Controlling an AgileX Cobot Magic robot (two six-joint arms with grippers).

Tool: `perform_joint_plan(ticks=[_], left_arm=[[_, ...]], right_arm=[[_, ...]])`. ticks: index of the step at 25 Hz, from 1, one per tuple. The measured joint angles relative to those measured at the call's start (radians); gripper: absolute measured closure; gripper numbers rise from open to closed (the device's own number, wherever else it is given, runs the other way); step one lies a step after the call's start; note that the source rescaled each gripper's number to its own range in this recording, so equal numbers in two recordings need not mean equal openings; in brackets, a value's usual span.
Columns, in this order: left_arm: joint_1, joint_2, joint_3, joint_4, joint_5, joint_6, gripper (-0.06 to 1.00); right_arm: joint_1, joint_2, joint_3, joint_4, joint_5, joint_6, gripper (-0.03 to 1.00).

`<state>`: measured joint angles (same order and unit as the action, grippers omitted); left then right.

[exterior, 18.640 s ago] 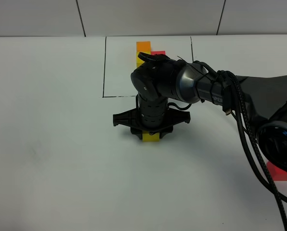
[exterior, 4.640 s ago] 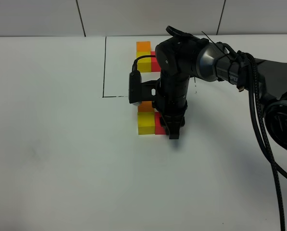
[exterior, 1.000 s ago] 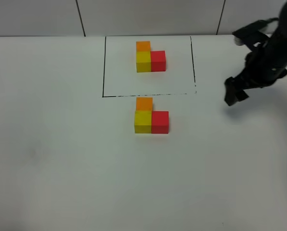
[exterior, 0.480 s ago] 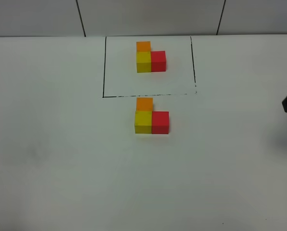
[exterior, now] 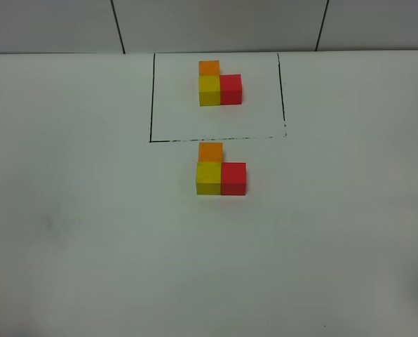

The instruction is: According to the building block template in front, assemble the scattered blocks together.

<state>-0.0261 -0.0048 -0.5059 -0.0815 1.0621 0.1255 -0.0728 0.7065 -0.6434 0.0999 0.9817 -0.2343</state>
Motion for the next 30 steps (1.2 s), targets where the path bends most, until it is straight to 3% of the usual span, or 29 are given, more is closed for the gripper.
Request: perform_joint_plan(ticks=[4,11,30], left_arm=[[0.0,0.0,0.0,0.0,0.0,0.0,0.24],[0.0,0.0,0.0,0.0,0.0,0.0,0.24],[0.0,0.0,0.0,0.0,0.0,0.0,0.24]], right_arm=[[0.0,-0.15,0.028,-0.002,0.08,0.041,0.08],[0.074,-0.303,0.101,0.008,0.115,0.063,0.08],[0.087,-0.61,0.138,-0.001,0.091,0.069,0.14]])
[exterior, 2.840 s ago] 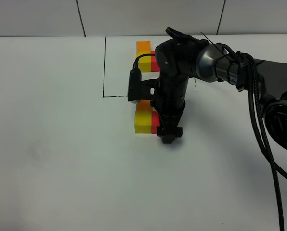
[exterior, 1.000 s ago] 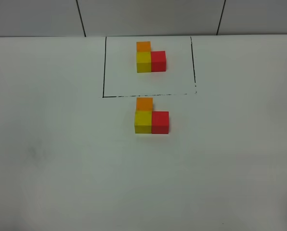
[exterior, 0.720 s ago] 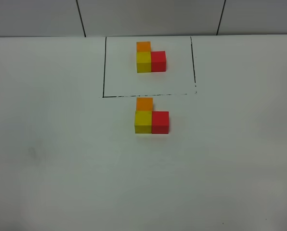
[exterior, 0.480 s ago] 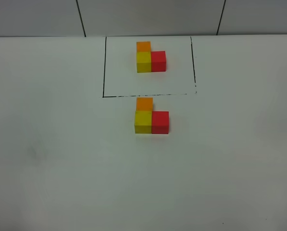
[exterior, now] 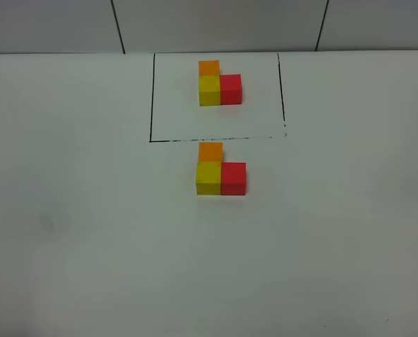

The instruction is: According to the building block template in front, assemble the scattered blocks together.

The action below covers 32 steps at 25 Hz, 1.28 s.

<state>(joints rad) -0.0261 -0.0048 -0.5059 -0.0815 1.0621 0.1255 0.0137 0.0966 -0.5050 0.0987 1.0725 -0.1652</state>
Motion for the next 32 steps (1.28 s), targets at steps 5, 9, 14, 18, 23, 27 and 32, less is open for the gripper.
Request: perform_joint_plan(ticks=[5,9,14,18,23,27,32], left_arm=[[0.0,0.0,0.0,0.0,0.0,-0.001,0.24],[0.0,0.0,0.0,0.0,0.0,-0.001,0.24],[0.0,0.0,0.0,0.0,0.0,-0.001,0.24],[0.0,0.0,0.0,0.0,0.0,-0.001,0.24],[0.0,0.0,0.0,0.0,0.0,-0.001,0.24],[0.0,0.0,0.0,0.0,0.0,-0.001,0.24],[0.0,0.0,0.0,0.0,0.0,-0.001,0.24]], right_arm=[[0.0,-0.088,0.0,-0.007,0.0,0.022,0.17],[0.0,-0.088,0.0,-0.026,0.0,0.052,0.19],[0.0,-0.088,0.0,-0.027,0.0,0.058,0.21],[0.0,-0.088,0.0,-0.027,0.0,0.058,0.23],[0.0,-0.088,0.0,-0.027,0.0,0.058,0.23],[0.0,-0.088,0.0,-0.026,0.0,0.061,0.23],[0.0,-0.088,0.0,-0.026,0.0,0.061,0.23]])
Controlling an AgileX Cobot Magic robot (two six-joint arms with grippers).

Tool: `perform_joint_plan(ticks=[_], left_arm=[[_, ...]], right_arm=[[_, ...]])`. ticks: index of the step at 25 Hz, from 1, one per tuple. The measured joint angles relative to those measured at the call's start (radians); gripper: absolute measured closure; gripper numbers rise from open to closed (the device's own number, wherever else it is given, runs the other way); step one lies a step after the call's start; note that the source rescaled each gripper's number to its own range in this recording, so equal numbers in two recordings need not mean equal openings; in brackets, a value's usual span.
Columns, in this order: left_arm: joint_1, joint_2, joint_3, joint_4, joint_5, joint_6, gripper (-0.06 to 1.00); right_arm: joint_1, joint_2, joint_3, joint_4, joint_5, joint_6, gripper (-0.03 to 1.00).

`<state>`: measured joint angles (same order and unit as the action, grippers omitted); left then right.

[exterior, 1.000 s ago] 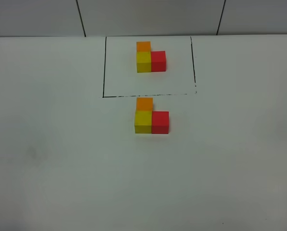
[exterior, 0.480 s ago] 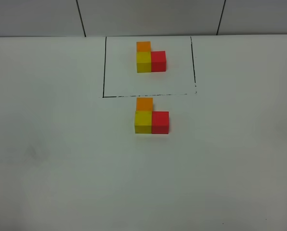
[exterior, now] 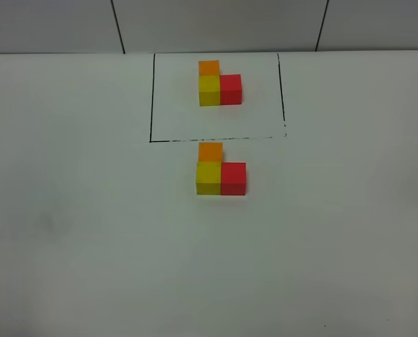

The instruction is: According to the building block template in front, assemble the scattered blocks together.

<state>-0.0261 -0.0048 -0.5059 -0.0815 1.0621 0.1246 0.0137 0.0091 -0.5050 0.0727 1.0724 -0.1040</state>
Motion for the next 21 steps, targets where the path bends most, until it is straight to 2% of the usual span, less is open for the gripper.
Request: perform_joint_plan(ticks=[21], left_arm=[[0.0,0.0,0.0,0.0,0.0,-0.001,0.24]], right_arm=[[0.0,0.0,0.0,0.0,0.0,0.001,0.23]])
